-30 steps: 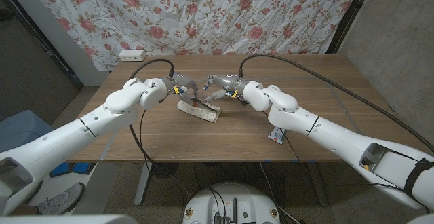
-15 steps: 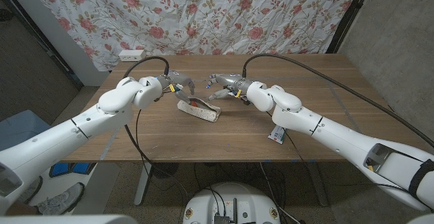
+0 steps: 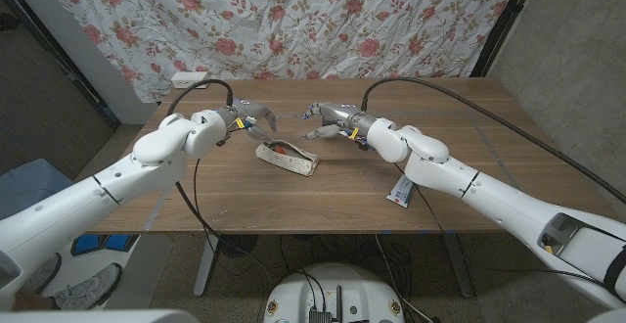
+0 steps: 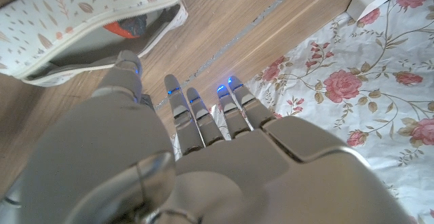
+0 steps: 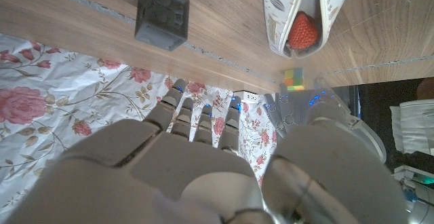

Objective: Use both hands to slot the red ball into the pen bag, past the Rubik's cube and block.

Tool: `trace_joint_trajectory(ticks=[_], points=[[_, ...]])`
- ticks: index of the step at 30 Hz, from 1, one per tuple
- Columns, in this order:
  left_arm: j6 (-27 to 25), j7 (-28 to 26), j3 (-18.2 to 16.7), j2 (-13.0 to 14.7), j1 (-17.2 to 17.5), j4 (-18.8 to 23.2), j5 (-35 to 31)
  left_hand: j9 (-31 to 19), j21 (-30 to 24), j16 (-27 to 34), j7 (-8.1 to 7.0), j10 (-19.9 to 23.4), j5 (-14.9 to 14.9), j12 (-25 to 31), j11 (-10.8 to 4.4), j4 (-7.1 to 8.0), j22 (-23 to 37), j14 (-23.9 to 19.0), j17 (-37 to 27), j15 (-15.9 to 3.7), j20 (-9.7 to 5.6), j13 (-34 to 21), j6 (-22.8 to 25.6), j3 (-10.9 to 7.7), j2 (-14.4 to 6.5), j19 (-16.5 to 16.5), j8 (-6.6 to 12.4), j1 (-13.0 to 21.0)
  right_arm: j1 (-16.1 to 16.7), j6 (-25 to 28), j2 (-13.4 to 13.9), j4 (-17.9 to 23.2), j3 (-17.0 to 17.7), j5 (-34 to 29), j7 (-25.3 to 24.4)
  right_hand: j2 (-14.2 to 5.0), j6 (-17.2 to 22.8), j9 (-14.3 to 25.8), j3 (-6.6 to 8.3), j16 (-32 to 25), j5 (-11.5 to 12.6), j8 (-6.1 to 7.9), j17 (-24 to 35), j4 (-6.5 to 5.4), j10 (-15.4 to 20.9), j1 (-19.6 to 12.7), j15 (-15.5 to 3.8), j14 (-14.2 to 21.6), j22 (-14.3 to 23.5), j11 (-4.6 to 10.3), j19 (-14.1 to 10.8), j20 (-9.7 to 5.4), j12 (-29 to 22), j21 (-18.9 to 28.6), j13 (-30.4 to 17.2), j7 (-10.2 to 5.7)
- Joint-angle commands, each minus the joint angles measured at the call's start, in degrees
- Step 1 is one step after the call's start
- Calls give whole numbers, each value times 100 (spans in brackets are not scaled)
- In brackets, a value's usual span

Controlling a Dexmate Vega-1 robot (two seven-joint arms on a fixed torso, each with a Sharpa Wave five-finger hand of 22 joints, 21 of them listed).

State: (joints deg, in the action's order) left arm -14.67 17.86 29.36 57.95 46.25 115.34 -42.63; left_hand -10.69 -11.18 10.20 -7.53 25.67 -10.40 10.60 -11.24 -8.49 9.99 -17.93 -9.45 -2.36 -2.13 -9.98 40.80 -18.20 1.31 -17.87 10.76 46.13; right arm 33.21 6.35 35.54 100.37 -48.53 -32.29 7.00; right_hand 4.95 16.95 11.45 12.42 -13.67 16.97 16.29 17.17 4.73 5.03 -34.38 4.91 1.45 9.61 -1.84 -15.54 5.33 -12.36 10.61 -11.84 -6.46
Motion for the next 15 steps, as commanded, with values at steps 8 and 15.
trace_joint_trajectory(ticks=[8, 15], points=[[-193, -760, -229, -154, 200, -248, 1107, 8, -19, 4, 37, -75, -1, -8, 48, 32, 18, 30, -31, -585, 58, -23, -336, 32, -138, -23, -71, -89, 457, -695, 299, -156, 553, 571, -712, -51, 65, 6, -42, -58, -44, -53, 19, -110, 255, 252, -108, 123, 16, 20, -169, -139, -86, 75, -15, -3], [-216, -845, -185, -223, 130, -401, 1549, 35, -13, -9, 72, -241, 15, -36, 132, 66, 22, 120, -27, -515, 80, -26, -700, 71, -241, 11, -113, -261, 516, -848, 395, -218, 716, 918, -594, -64, 24, 0, -104, -34, -57, -108, 20, -175, 233, 419, -80, 69, 16, 44, -150, -137, -55, 56, -13, -110]])
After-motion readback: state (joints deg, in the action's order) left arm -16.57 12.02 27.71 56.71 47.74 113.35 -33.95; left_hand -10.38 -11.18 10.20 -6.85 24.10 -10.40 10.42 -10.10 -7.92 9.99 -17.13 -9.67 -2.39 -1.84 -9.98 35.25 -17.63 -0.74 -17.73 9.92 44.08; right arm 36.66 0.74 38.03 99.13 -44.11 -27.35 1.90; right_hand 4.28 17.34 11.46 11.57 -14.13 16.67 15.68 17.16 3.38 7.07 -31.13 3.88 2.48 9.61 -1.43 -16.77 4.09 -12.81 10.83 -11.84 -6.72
